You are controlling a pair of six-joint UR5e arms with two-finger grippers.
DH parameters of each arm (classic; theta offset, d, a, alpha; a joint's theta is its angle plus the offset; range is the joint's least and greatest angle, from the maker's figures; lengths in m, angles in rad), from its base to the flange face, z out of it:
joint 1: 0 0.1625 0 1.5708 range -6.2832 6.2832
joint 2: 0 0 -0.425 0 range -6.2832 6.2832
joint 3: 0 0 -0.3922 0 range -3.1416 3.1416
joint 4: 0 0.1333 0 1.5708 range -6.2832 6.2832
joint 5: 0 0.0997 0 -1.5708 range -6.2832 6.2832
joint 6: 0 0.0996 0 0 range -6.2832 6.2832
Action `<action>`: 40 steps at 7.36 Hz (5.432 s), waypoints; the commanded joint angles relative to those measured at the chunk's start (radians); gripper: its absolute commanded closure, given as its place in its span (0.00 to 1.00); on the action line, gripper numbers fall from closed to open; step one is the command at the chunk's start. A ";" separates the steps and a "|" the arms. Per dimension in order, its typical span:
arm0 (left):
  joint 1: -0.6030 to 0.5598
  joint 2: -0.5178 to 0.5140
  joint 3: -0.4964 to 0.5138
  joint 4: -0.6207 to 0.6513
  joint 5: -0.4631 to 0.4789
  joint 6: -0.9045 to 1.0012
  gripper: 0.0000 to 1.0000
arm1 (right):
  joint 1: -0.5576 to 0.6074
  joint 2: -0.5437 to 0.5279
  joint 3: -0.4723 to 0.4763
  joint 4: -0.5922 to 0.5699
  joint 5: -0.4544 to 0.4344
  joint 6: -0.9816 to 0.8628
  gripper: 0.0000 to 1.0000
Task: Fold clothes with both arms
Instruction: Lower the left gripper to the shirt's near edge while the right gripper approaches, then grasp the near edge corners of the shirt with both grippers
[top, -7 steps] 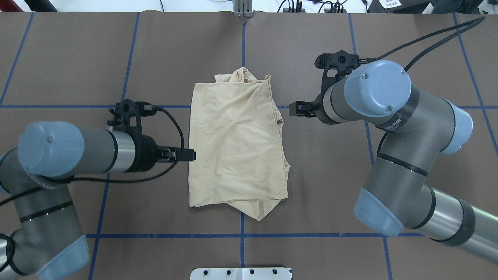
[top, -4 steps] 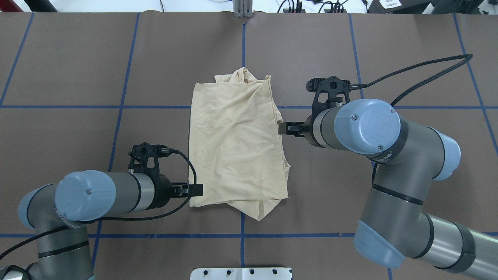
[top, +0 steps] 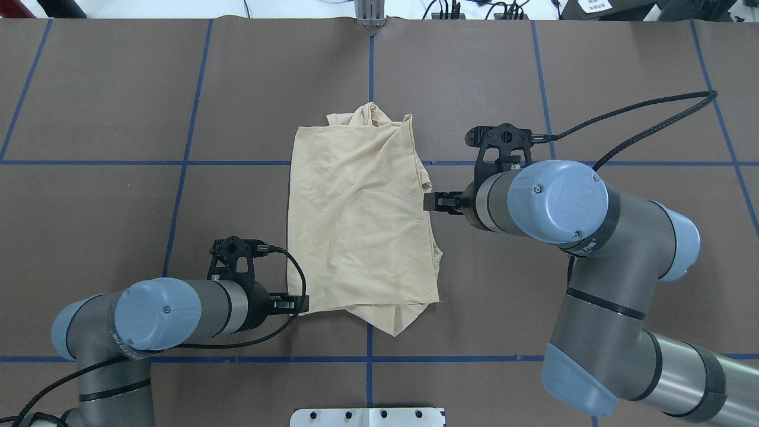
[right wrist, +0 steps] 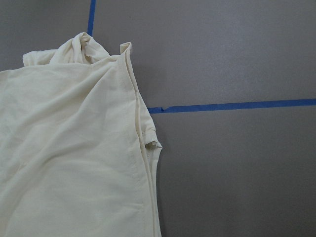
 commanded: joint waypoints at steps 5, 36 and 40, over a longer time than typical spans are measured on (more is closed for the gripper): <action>0.010 -0.035 0.044 0.000 0.000 0.000 0.55 | -0.004 -0.001 0.000 0.000 0.000 0.000 0.00; 0.008 -0.036 0.003 0.000 0.002 -0.052 1.00 | -0.278 0.008 -0.230 0.155 -0.364 0.242 0.98; 0.008 -0.033 -0.072 0.053 -0.003 -0.052 1.00 | -0.281 -0.010 -0.171 0.147 -0.350 0.233 1.00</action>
